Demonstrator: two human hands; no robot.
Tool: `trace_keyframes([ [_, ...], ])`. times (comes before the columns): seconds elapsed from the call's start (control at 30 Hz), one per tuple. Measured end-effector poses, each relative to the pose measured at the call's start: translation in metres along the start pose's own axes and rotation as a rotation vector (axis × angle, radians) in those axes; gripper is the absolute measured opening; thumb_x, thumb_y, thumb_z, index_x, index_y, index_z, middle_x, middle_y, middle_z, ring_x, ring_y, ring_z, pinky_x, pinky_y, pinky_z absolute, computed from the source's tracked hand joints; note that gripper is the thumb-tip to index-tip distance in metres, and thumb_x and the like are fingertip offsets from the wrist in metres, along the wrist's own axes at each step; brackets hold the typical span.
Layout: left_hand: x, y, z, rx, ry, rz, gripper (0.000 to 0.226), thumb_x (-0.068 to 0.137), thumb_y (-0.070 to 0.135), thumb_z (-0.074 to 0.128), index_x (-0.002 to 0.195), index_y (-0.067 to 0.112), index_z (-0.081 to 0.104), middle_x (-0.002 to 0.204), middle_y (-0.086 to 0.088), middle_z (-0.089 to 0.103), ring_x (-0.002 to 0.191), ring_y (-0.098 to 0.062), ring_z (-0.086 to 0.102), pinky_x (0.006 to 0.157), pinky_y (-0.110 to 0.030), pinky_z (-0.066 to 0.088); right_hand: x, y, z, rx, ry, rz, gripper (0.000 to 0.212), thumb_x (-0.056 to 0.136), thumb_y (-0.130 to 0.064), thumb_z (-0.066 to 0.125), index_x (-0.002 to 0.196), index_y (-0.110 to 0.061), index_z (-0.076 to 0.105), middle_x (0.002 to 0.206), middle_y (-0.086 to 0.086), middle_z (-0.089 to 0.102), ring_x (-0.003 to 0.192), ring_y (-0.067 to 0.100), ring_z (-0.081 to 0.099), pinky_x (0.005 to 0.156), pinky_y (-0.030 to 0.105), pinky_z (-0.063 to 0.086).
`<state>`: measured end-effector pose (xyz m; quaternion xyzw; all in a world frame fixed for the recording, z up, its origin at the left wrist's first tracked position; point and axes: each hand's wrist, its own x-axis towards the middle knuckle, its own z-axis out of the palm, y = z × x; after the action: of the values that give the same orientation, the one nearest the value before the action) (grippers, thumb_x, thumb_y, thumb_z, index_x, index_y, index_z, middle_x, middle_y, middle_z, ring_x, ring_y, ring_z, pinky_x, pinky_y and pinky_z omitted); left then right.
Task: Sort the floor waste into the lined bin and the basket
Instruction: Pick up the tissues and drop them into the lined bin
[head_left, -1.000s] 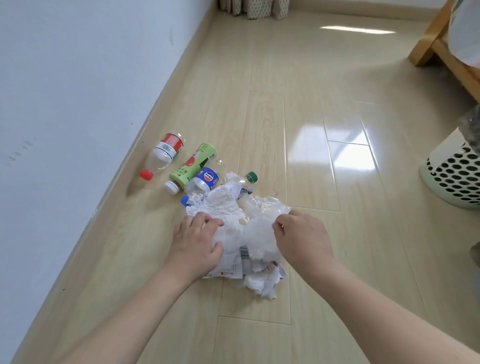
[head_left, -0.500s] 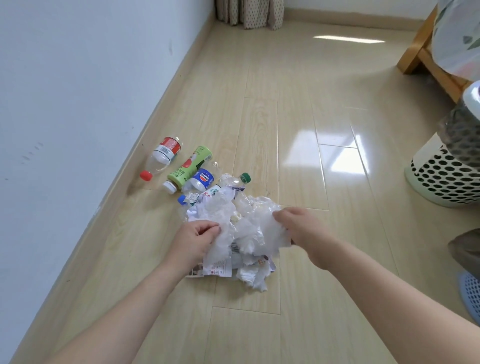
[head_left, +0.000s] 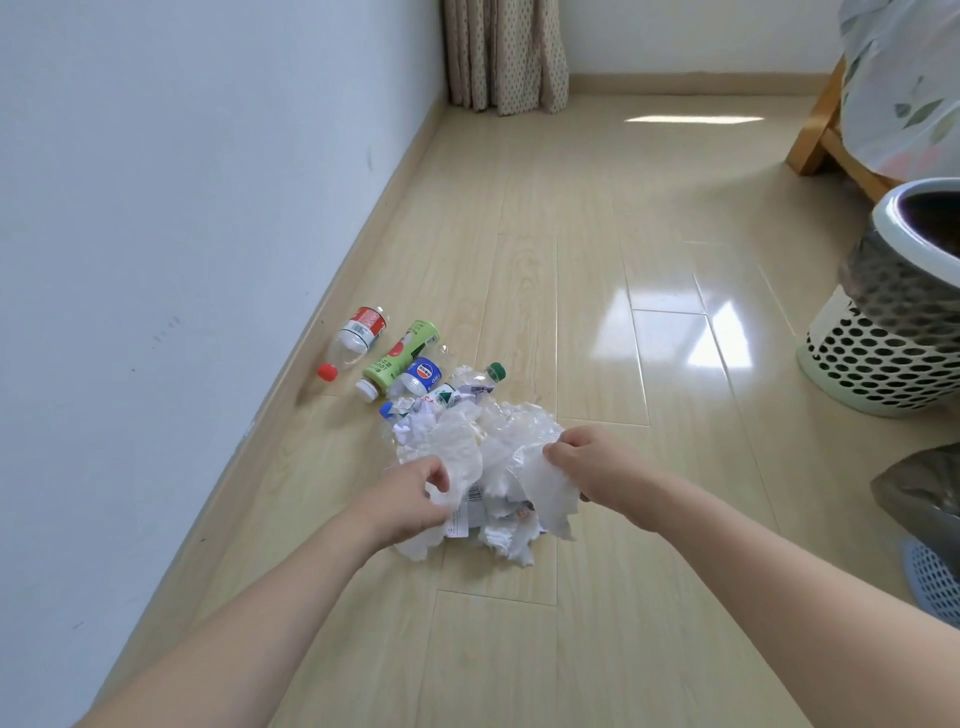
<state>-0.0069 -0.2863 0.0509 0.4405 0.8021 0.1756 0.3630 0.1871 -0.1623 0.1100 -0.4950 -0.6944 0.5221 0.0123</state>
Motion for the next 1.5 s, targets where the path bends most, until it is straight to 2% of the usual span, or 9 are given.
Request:
trace_keyframes([
  [0.13,0.002,-0.023,0.015,0.25,0.029,0.046,0.03,0.089,0.018,0.053,0.118,0.025,0.051,0.125,0.006,0.049,0.11,-0.016,0.051,0.081,-0.028,0.043,-0.007,0.016,-0.002,-0.041,-0.01,0.057,0.021,0.094,-0.021,0.043,0.077,-0.012,0.051,0.075,0.005,0.045,0.067,0.021,0.04,0.065,0.03,0.032],
  [0.33,0.023,-0.041,0.03,0.508,0.176,0.232,0.048,0.086,0.027,0.059,0.133,0.028,0.05,0.131,0.005,0.048,0.116,-0.022,0.05,0.097,-0.034,0.039,-0.006,0.028,0.01,-0.07,-0.034,0.105,0.025,0.096,-0.019,0.042,0.074,-0.013,0.052,0.071,0.0,0.048,0.062,0.017,0.043,0.058,0.027,0.033],
  [0.43,0.034,-0.046,0.038,0.707,0.212,0.335,0.052,0.061,0.035,0.081,0.11,0.029,0.066,0.107,0.004,0.06,0.093,-0.024,0.061,0.078,-0.039,0.05,-0.001,0.032,0.021,-0.045,-0.045,0.13,0.021,0.094,-0.02,0.042,0.077,-0.012,0.052,0.074,0.003,0.048,0.063,0.02,0.042,0.061,0.028,0.032],
  [0.53,0.039,-0.051,0.045,0.817,0.305,0.398,0.037,0.044,0.032,0.087,0.073,0.026,0.065,0.072,0.007,0.058,0.067,-0.019,0.059,0.071,-0.03,0.034,0.003,0.035,0.031,-0.024,-0.054,0.153,0.018,0.092,-0.02,0.042,0.08,-0.013,0.053,0.077,0.004,0.048,0.067,0.021,0.041,0.065,0.029,0.033],
  [0.7,0.03,-0.06,0.038,0.689,0.412,0.472,0.009,0.071,0.031,0.061,0.064,0.027,0.063,0.067,0.012,0.059,0.065,-0.017,0.06,0.07,-0.027,0.031,0.005,0.035,0.034,-0.001,-0.061,0.147,0.018,0.093,-0.018,0.042,0.085,-0.01,0.056,0.079,0.005,0.049,0.067,0.021,0.041,0.064,0.029,0.034],
  [0.83,0.018,-0.058,0.017,0.629,0.353,0.502,0.029,0.083,0.035,0.049,0.069,0.025,0.072,0.072,0.014,0.066,0.065,-0.017,0.063,0.058,-0.023,0.038,0.002,0.029,0.032,0.0,-0.059,0.117,0.016,0.093,-0.017,0.042,0.082,-0.01,0.051,0.078,0.005,0.046,0.066,0.02,0.038,0.062,0.029,0.032],
  [0.97,-0.004,-0.016,-0.003,0.175,0.393,0.214,0.024,0.091,0.023,0.058,0.07,0.02,0.069,0.071,0.011,0.063,0.066,-0.009,0.055,0.06,-0.026,0.043,-0.007,0.022,0.018,-0.039,-0.048,0.067,0.019,0.093,-0.018,0.043,0.077,-0.01,0.047,0.073,0.004,0.043,0.064,0.02,0.037,0.061,0.029,0.031],
  [1.13,-0.016,0.098,-0.032,-0.62,0.246,-0.08,0.02,0.092,0.005,0.047,0.076,0.006,0.06,0.071,-0.01,0.062,0.062,-0.021,0.055,0.06,-0.031,0.052,-0.038,0.007,-0.068,-0.079,0.079,-0.019,0.025,0.095,-0.018,0.044,0.073,-0.011,0.05,0.07,0.004,0.05,0.06,0.019,0.044,0.064,0.029,0.037],
  [1.5,-0.014,0.403,0.093,-0.591,-0.11,0.21,0.015,0.09,-0.002,0.044,0.087,0.003,0.057,0.073,-0.014,0.064,0.057,-0.026,0.065,0.054,-0.03,0.056,-0.128,0.109,-0.32,0.002,0.526,0.026,0.012,0.092,-0.013,0.058,0.093,-0.009,0.069,0.083,0.01,0.067,0.066,0.018,0.062,0.062,0.028,0.053],
])
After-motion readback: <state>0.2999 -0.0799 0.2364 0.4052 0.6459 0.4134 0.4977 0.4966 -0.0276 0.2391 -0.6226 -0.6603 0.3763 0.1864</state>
